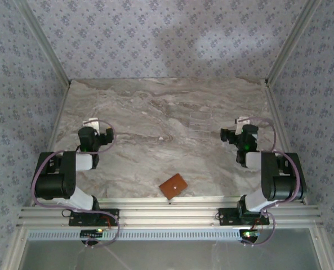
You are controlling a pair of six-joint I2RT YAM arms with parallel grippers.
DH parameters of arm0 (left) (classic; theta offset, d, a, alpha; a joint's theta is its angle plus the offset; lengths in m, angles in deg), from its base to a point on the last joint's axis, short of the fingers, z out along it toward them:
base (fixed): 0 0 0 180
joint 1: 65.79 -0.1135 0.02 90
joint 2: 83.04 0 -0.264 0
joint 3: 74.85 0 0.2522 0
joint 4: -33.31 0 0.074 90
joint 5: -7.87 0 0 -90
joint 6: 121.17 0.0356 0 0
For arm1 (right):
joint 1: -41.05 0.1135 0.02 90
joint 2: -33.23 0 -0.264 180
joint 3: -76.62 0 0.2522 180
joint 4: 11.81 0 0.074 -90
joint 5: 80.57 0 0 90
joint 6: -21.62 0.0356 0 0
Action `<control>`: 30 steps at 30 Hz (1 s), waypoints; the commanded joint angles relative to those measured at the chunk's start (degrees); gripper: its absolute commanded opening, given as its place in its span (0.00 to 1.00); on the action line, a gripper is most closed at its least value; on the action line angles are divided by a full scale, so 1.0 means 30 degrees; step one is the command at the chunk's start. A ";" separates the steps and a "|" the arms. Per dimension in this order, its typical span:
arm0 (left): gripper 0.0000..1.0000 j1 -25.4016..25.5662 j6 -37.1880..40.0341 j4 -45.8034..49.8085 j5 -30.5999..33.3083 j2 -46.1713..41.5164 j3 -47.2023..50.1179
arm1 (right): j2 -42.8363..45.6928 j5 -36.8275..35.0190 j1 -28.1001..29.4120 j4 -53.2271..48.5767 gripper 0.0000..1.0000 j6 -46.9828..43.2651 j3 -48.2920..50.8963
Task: Take the credit cards out of the card holder
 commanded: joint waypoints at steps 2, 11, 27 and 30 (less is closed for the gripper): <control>0.99 0.0687 -0.0045 0.2160 0.2571 -0.2138 -0.0963 | 0.1378 -0.0519 0.0275 -0.4790 1.00 0.0139 -0.2277; 0.99 0.2001 -0.3350 1.0318 0.2719 -0.4253 -0.4844 | 0.1892 -0.0328 0.1242 -1.4172 0.96 0.2317 -0.7097; 0.99 0.3343 -0.7184 1.9071 -0.5799 -0.2224 -1.0782 | -0.1850 0.2842 0.3054 -1.9702 0.60 0.5802 -1.0495; 0.99 0.3546 -0.7280 1.9862 -0.6787 -0.1452 -1.1717 | -0.2268 0.2984 0.3483 -1.9482 0.52 0.5975 -1.0653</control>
